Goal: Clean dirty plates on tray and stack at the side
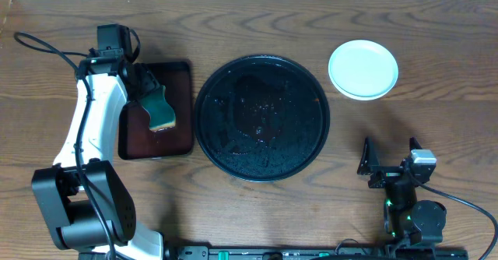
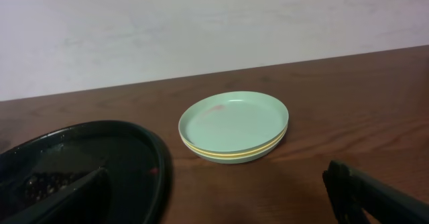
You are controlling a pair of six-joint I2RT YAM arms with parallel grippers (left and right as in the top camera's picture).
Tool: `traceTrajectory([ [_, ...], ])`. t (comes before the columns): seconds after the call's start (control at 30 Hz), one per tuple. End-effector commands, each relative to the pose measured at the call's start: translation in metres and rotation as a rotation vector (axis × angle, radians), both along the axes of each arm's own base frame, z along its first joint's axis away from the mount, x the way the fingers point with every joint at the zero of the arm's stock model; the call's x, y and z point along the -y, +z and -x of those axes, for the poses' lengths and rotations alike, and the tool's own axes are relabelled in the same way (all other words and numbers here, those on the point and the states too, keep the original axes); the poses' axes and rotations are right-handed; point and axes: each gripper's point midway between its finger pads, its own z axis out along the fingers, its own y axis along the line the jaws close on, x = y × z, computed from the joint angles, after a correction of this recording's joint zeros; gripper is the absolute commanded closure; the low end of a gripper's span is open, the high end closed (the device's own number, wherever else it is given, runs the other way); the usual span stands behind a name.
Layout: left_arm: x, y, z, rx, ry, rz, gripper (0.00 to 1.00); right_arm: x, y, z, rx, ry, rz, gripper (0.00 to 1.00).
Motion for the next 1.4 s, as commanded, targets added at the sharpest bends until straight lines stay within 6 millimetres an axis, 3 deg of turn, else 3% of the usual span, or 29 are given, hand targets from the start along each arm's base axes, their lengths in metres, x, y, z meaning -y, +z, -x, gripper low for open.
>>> traceTrajectory([
  [0.0,-0.009,0.008,-0.004,0.015,0.008,-0.043,0.2,0.005,0.0,0.0,0.001,-0.022,0.012,0.01],
  [0.33,-0.009,0.008,-0.004,0.014,0.007,-0.044,0.2,0.005,0.0,0.0,0.001,-0.022,0.012,0.01],
  [0.37,-0.009,0.008,-0.003,0.011,0.007,-0.044,0.04,0.005,0.0,0.0,0.001,-0.022,0.012,0.01],
  [0.4,-0.009,0.008,-0.001,0.002,0.007,-0.043,0.04,0.005,0.0,0.0,0.001,-0.022,0.012,0.01],
  [0.6,-0.003,0.009,0.033,-0.099,-0.004,-0.025,0.04,0.005,0.0,0.0,0.001,-0.022,0.012,0.01],
  [0.9,0.002,0.043,0.057,-0.02,-0.107,-0.068,0.04,0.005,0.0,0.0,0.001,-0.022,0.012,0.01],
  [1.1,0.014,0.057,0.074,0.069,-0.308,-0.122,0.04,0.005,0.0,0.0,0.001,-0.022,0.012,0.01],
  [1.37,0.02,0.051,0.114,0.226,-0.374,-0.213,0.04,0.005,0.0,0.0,0.001,-0.022,0.012,0.01],
])
